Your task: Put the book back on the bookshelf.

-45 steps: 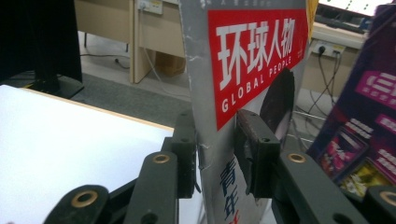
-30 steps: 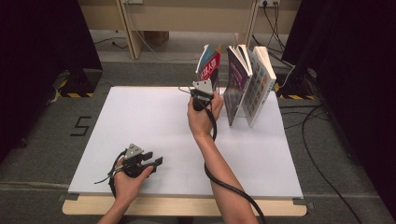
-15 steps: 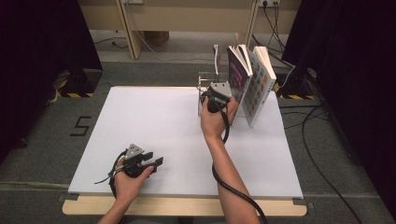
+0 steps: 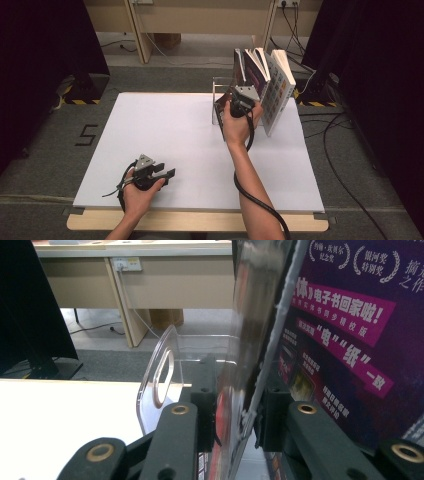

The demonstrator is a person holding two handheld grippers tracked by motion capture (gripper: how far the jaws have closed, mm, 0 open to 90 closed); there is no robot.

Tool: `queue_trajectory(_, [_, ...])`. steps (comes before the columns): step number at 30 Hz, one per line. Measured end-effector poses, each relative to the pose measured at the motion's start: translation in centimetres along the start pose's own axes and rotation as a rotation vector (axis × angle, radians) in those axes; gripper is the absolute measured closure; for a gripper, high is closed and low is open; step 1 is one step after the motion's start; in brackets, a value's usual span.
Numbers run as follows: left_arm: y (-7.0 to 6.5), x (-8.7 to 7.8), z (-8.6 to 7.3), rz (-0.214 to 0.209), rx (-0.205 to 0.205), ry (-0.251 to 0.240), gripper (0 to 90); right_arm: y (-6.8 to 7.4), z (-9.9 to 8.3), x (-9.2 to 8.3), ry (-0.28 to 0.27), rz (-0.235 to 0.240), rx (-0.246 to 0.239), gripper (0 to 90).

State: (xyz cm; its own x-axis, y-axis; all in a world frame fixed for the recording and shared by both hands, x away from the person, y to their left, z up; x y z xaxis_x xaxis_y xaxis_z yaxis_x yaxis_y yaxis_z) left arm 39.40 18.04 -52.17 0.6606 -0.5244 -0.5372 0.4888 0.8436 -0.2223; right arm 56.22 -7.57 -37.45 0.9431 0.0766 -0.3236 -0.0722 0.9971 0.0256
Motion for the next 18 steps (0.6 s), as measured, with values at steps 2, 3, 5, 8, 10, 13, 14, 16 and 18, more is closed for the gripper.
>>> queue_trajectory(2, [0.0,0.0,0.0,0.001,-0.001,-0.001,45.6,0.0,0.1,0.2,0.004,-0.002,0.003,73.3])
queue_trajectory(3, [0.1,0.0,0.0,0.002,-0.003,-0.001,45.7,0.0,0.2,0.3,0.004,0.0,0.003,73.6])
queue_trajectory(5, [0.1,0.0,0.0,0.003,-0.003,-0.003,45.6,0.1,0.4,0.6,0.015,-0.001,0.004,74.0])
queue_trajectory(8, [0.1,-0.1,0.0,0.003,-0.001,-0.002,45.6,0.0,0.7,0.9,0.021,0.001,0.011,74.9])
queue_trajectory(10, [0.1,-0.1,0.0,0.002,-0.001,-0.002,45.6,0.0,1.1,1.3,0.036,0.003,0.021,76.7])
queue_trajectory(13, [0.1,0.0,0.0,0.002,0.002,-0.001,45.6,0.1,1.4,1.6,0.047,0.006,0.024,79.8])
queue_trajectory(14, [0.1,0.0,0.0,0.001,0.001,-0.001,45.6,0.1,1.5,1.7,0.05,0.006,0.018,81.0])
queue_trajectory(16, [0.1,0.0,0.0,0.002,0.001,-0.002,45.7,0.1,1.5,1.8,0.056,0.004,0.016,82.6])
queue_trajectory(18, [0.2,-0.1,0.0,0.004,0.002,-0.001,45.6,0.1,1.6,2.0,0.074,0.012,0.02,83.9])
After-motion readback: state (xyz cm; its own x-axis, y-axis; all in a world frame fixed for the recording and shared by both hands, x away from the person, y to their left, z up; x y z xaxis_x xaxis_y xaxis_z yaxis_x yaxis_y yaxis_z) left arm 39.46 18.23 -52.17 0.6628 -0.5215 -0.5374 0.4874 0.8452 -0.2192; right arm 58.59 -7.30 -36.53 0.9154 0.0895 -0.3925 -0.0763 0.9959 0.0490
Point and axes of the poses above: each handheld gripper's, and its own axes: x roughly forward along the jaws, z roughly out of its top, y roughly to its left, the point moved 6 cm from there along x, roughly forward along the jaws, and after that the axes turned 1 degree about -z, right-handed, at the moved point
